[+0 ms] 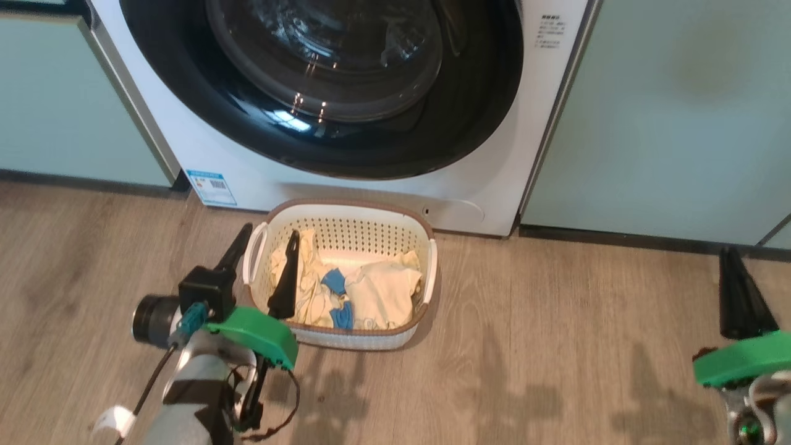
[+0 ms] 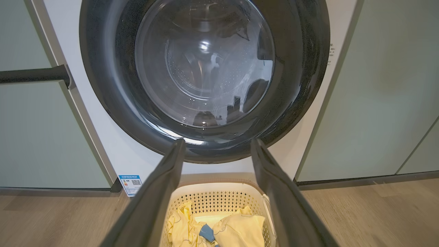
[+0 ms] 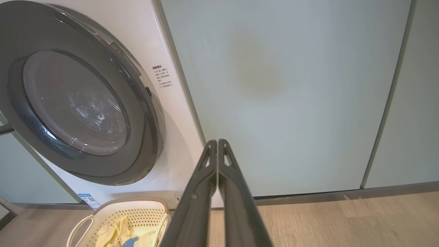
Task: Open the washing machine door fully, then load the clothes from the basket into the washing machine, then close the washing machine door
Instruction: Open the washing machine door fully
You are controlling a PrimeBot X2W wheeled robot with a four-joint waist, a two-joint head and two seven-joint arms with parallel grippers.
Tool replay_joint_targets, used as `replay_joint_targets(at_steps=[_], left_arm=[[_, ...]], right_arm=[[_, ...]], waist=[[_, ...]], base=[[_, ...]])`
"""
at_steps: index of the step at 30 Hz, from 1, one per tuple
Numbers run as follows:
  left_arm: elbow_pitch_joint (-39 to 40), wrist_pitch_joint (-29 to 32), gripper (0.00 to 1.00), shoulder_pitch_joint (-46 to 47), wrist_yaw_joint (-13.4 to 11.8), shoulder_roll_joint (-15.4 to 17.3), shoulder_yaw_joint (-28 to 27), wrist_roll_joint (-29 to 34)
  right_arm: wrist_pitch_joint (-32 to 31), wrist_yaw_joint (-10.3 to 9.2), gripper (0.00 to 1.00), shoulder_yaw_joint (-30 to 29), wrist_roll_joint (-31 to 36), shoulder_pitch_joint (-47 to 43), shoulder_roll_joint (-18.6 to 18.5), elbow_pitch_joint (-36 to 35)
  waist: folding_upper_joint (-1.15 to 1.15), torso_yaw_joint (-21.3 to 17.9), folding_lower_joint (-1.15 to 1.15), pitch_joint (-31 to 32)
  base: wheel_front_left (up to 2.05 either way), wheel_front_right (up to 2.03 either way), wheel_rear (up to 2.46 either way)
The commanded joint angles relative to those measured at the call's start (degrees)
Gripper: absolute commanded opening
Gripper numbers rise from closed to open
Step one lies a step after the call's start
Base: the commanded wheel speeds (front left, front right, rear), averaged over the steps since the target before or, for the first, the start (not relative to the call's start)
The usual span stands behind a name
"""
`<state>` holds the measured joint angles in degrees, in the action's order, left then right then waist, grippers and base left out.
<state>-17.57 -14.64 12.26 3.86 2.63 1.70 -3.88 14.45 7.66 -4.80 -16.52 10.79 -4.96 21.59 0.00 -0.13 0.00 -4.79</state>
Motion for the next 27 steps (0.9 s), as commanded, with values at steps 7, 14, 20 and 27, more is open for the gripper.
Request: replay_joint_targets(at_steps=[7,14,20,27], left_arm=[[2.9,-0.4,1.0,4.5,-0.3,0.5,-1.1,-0.2],[4.3,-0.4,1.0,6.7,-0.6,0.4,0.4,-0.5],[5.0,-0.4,1.0,8.6,-1.0,0.3,1.9,-0.9],[5.7,-0.4,1.0,10.3,-1.8,0.3,3.7,-1.7]], right_arm=[[0.3,-0.17,0.0,2.5,-5.9,5.5,-1.7,-0.9],[-4.3,-0.17,0.0,4.1,-24.7,10.7,-2.5,-1.6],[-14.0,-0.17,0.0,2.7,-47.7,15.6,-3.0,-2.9],[-30.2,-0.17,0.0,-3.4,-71.2,22.3,-3.2,1.0]], waist=[[0.0,1.3,0.0,-3.2],[0.0,3.1,0.0,-6.9],[0.0,4.9,0.0,-9.7],[0.0,6.8,0.0,-12.4]], base=[[0.0,0.0,0.0],[0.0,0.0,0.0],[0.0,0.0,0.0],[0.0,0.0,0.0]])
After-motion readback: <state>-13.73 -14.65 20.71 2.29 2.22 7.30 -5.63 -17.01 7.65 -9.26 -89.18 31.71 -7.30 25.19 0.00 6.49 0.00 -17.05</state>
